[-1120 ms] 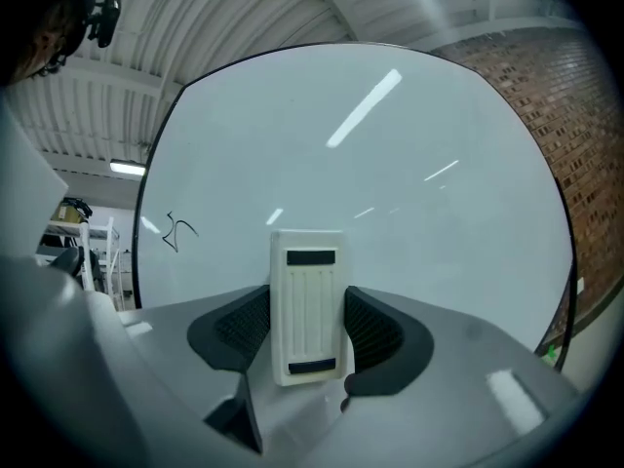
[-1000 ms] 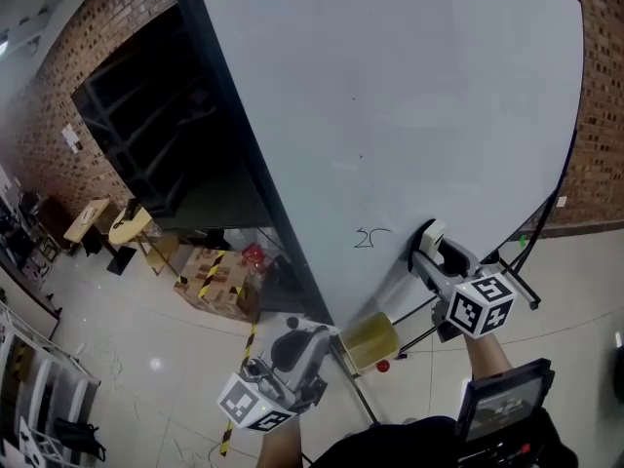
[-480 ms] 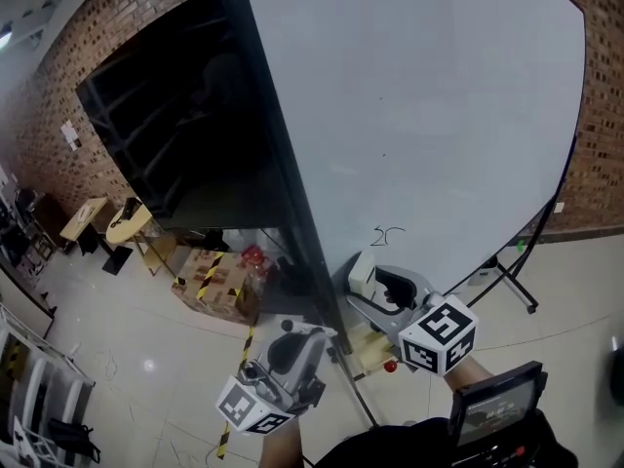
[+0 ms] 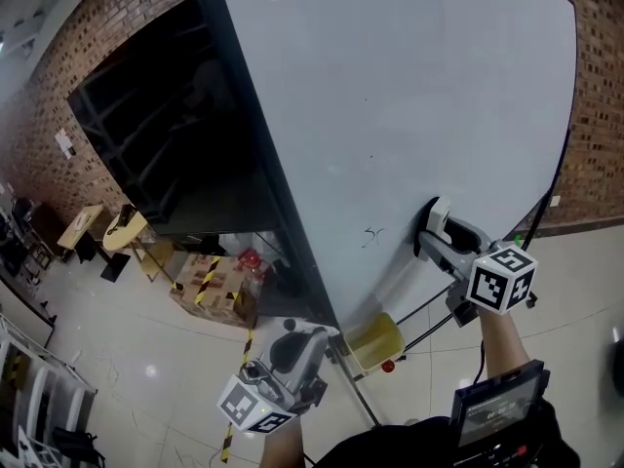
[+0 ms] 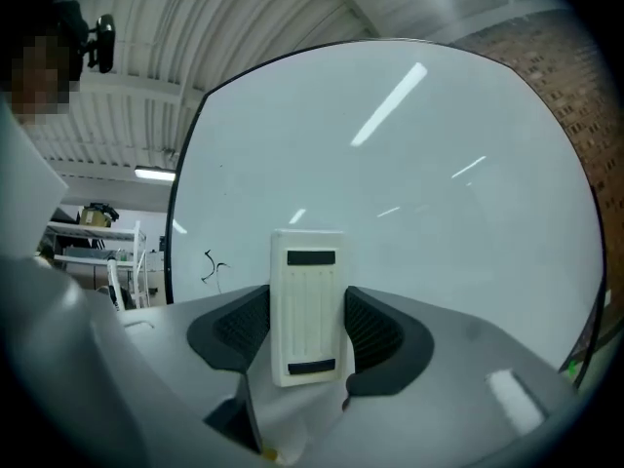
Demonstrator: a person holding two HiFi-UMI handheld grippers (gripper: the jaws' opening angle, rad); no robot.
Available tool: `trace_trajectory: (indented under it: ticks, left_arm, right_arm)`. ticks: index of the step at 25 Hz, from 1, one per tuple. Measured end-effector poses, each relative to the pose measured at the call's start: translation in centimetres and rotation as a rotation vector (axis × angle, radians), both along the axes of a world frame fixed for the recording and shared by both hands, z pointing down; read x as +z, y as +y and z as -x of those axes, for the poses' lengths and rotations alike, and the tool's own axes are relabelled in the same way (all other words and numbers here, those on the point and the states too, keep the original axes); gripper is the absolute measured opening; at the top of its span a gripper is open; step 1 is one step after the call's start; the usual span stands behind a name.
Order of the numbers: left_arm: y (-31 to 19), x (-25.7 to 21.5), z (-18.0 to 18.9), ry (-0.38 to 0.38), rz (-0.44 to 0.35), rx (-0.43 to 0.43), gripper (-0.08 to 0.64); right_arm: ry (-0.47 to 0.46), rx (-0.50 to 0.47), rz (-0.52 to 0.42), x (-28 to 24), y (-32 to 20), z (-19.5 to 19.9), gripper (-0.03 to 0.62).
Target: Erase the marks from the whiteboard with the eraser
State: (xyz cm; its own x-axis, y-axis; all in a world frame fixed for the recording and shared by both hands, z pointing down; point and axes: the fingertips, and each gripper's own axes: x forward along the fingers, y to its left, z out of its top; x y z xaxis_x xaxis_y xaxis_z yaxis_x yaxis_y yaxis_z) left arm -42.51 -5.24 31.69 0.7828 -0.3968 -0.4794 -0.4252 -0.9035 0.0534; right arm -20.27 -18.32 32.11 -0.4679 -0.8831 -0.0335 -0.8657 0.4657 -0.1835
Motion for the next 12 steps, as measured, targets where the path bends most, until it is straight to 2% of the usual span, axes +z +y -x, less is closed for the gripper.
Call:
trace_trajectory:
  ticks: [4,6,12]
  left_arm:
    - [0.3,0.4,0.4,0.001,0.005,-0.012,0.058]
    - [0.3,0.6,0.7,0.004,0.006,-0.015,0.058]
    - [0.1,0.3,1.5,0.017,0.006,-0.022,0.058]
  right_arm:
    - [0.003,0.067,0.001,0.0,0.3,0.1,0.241]
    - [0.019,0.065,-0.001,-0.1,0.7,1.2,0.241]
    - [0.067,-0.111,-0.034,-2.5,3.0,9.1,0.241]
